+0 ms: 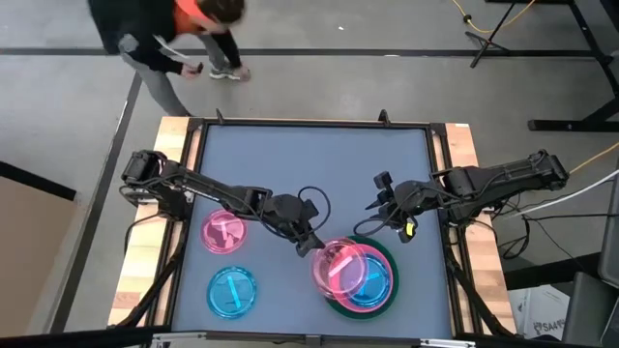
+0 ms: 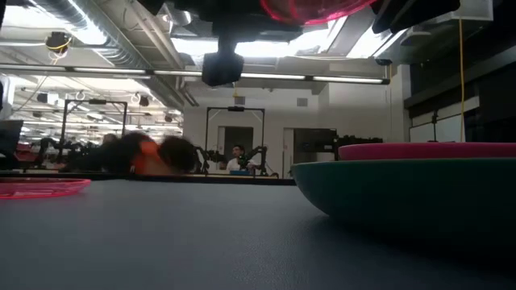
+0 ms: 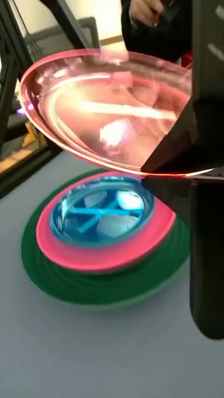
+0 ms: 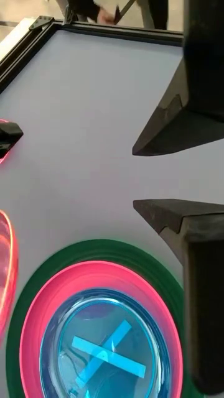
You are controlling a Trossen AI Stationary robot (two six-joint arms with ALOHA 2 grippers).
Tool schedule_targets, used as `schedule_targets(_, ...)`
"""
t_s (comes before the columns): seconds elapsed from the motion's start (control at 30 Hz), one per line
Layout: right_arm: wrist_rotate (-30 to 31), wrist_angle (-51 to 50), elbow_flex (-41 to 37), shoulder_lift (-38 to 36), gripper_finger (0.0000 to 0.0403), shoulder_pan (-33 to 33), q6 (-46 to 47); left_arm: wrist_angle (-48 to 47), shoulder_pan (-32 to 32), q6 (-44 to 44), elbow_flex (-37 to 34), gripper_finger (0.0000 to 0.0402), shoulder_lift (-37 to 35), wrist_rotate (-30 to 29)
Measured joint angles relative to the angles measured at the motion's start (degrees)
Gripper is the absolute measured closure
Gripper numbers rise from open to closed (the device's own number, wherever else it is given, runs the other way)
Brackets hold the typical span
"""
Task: Stack plastic plates
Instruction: Stack the right light pink plate on top of the blue plate
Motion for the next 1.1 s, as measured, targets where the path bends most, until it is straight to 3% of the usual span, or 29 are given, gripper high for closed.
schedule_targets(0.43, 0.02, 0.02, 0.02, 0.00, 0.0290, 0.02, -0.57, 11.50, -1.34, -4.68, 0.01, 0.0400, 6.85, -0.16)
schedule_targets(1.1, 0.04, 0.05, 0.04, 0.02, 0.0290, 0.02, -0.61, 20.46, -1.40, -9.91, 1.24, 0.0400, 17.49, -3.74)
